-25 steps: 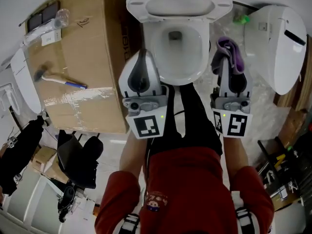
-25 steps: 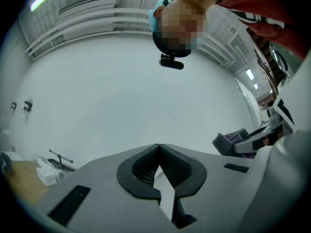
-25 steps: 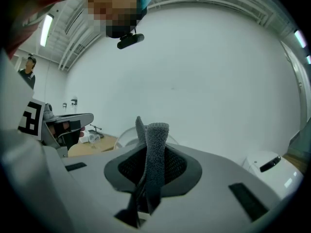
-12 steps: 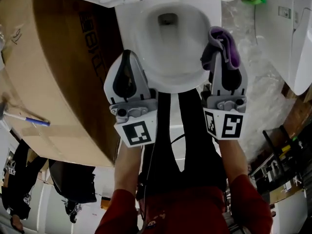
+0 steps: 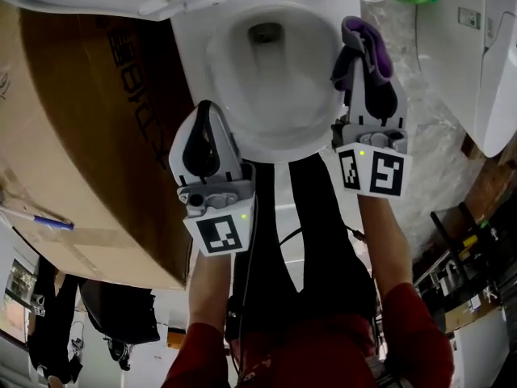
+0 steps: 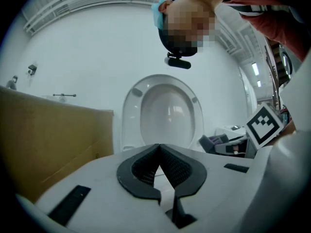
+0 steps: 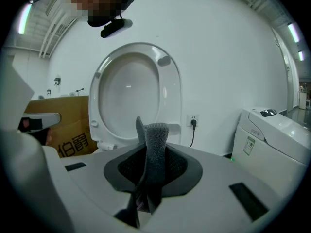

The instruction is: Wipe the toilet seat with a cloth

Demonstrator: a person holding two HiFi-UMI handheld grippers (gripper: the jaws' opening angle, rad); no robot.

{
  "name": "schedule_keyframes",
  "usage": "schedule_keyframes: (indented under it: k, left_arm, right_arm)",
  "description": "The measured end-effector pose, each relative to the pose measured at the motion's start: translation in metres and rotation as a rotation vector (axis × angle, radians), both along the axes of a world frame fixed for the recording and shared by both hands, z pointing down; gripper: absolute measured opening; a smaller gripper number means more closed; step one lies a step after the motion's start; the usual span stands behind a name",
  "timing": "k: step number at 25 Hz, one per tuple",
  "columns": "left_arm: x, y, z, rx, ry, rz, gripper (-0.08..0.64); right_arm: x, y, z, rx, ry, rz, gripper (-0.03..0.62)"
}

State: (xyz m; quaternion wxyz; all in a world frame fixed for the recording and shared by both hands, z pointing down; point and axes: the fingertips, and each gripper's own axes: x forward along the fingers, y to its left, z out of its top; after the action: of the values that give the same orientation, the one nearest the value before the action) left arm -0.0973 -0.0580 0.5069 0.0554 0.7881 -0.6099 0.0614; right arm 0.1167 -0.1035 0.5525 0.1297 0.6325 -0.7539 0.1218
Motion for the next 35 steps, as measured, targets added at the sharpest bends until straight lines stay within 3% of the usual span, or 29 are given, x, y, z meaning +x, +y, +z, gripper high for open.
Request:
schedule_keyframes:
  k: [11,21,28,35]
  left_arm:
    - [0.008,0.008,0.005,-0.037,0.060,0.016,0.014]
    - [0.006,0.008,0.004,-0.032,0.075,0.011,0.014]
    - [-0.012,0.012,-0.007,-0.008,0.119,-0.019,0.014]
    - [-0.040,0.024,-0.011,-0.011,0.098,-0.056,0.014]
  right_arm:
    - [0.013,-0.090,0.031,0.007,0.073,0.014,0.057]
    - [0.004,-0.096,0.042,-0.038,0.102,0.029,0.058]
    - [-0.040,-0.094,0.057,-0.100,0.061,-0.047,0.057]
    - [-0.115,-0.093,0.080,-0.191,0.012,-0.165,0.057]
